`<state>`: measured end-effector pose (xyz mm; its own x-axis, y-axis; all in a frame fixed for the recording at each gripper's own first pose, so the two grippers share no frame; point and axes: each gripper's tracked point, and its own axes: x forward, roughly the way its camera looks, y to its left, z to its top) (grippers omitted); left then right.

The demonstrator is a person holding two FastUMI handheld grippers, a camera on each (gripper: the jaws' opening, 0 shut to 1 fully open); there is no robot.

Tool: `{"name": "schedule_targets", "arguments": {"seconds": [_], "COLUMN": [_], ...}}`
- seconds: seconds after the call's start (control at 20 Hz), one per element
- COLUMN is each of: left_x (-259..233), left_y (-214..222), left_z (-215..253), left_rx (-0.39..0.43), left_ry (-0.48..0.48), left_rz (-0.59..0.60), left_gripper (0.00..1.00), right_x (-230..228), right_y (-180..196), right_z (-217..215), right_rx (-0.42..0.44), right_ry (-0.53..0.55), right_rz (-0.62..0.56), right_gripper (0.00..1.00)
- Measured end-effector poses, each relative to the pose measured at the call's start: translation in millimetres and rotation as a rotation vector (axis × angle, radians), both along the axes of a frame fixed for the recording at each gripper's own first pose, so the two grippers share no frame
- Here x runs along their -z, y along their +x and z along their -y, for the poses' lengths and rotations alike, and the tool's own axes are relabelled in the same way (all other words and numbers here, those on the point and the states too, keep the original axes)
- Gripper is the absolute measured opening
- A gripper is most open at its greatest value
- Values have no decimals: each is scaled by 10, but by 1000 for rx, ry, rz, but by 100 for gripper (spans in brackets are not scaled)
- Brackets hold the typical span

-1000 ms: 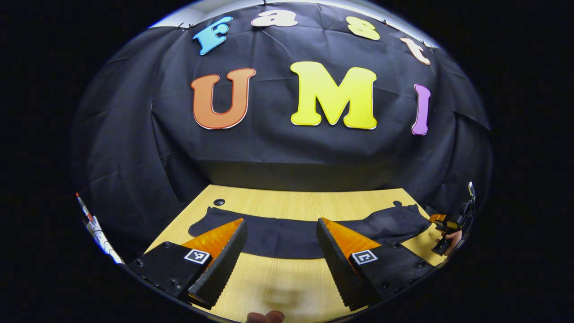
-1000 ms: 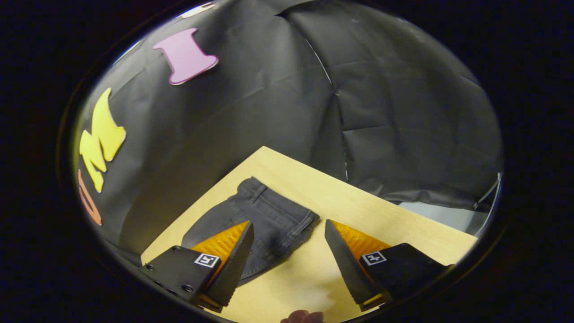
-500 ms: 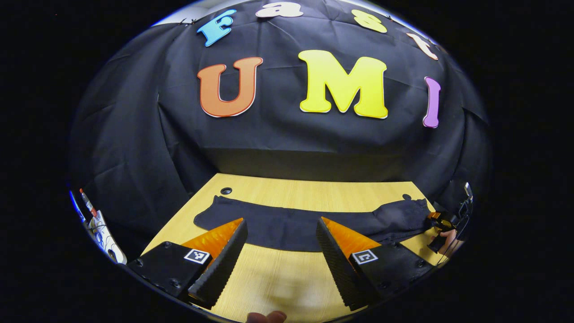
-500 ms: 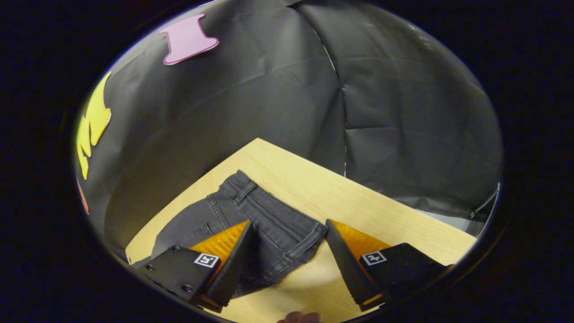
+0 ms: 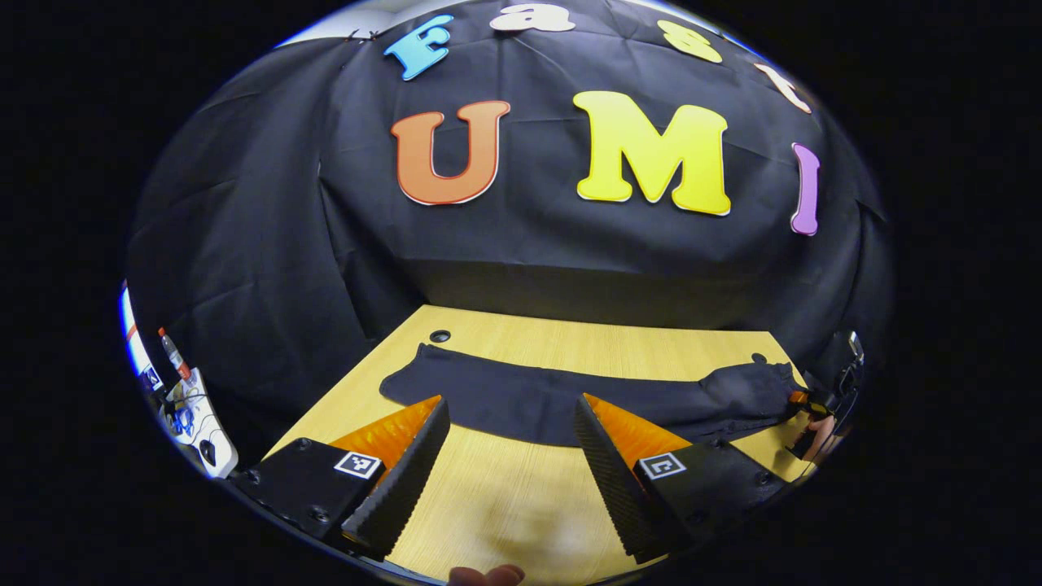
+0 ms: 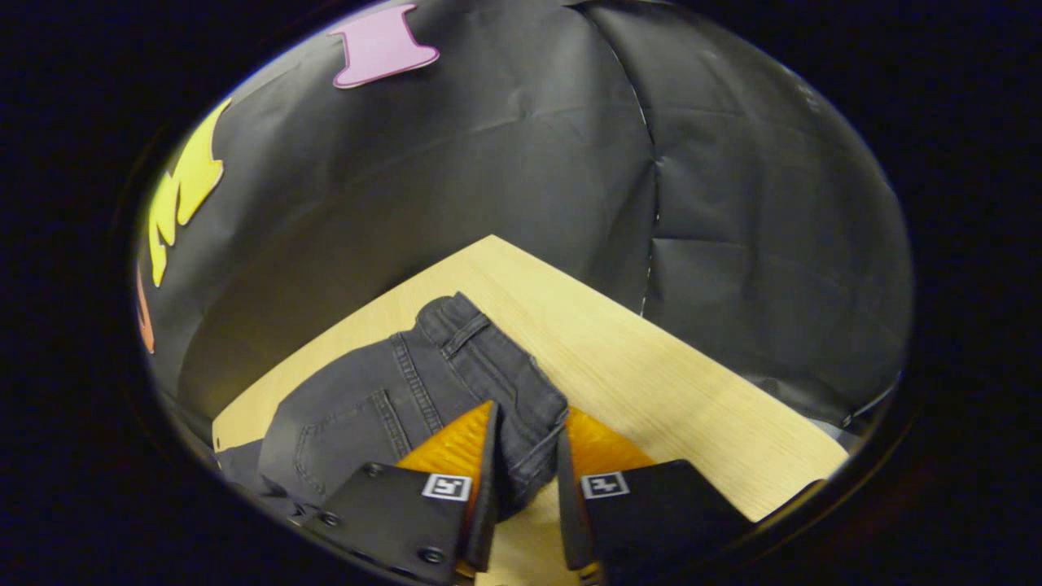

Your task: Grasp the waist and the cuffs of the jeans and fold them to make the two legs overlap; first hold the waist and fold one-third of the jeans toward the cuffs, then hold the cuffs and fold the remaining one-third in the same direction to finish folding.

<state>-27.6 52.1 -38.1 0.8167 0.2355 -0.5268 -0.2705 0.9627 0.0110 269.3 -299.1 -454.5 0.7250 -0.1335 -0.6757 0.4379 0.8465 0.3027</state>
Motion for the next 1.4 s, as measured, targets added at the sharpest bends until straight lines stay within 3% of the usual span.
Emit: {"name": "schedule_targets", "arguments": {"seconds": [0.1,0.15,0.3,0.4,0.6,0.8,0.9,1.05,1.1,1.25,1.4], "left_x": [18,25,-25,-37,-18,-78,-98,-144,-163,-221,-243], "left_y": [-33,-47,-92,-134,-216,-368,-489,-754,-858,-1163,-1421], "left_z": [-27,-31,-66,-74,-123,-315,-483,-789,-899,-1217,-1491], "left_rx": [-15,-16,-18,-18,-43,-94,-134,-210,-230,-302,-361], "left_ry": [-8,-14,-17,-37,-98,-129,-132,-136,-132,-113,-92], "left_rz": [-3,-1,18,34,53,94,105,119,119,122,116], "left_gripper": [99,99,100,99,99,100,99,99,99,99,99], "right_x": [-120,-124,-459,-797,-1667,-2556,-2752,-2646,-2531,-2238,-1639], "right_y": [-41,2,-13,1,-14,-254,-261,-287,-345,-484,-605], "right_z": [1,2,-51,-115,-482,-1234,-1788,-2711,-2880,-3488,-4027], "right_rx": [-10,-8,-19,-66,-183,-344,-422,-543,-574,-647,-697], "right_ry": [-17,-11,20,-5,-57,-104,-86,-49,-38,-53,-103], "right_rz": [-23,-31,5,52,178,290,332,343,332,305,224], "right_gripper": [19,14,17,13,16,16,12,16,12,16,6]}}
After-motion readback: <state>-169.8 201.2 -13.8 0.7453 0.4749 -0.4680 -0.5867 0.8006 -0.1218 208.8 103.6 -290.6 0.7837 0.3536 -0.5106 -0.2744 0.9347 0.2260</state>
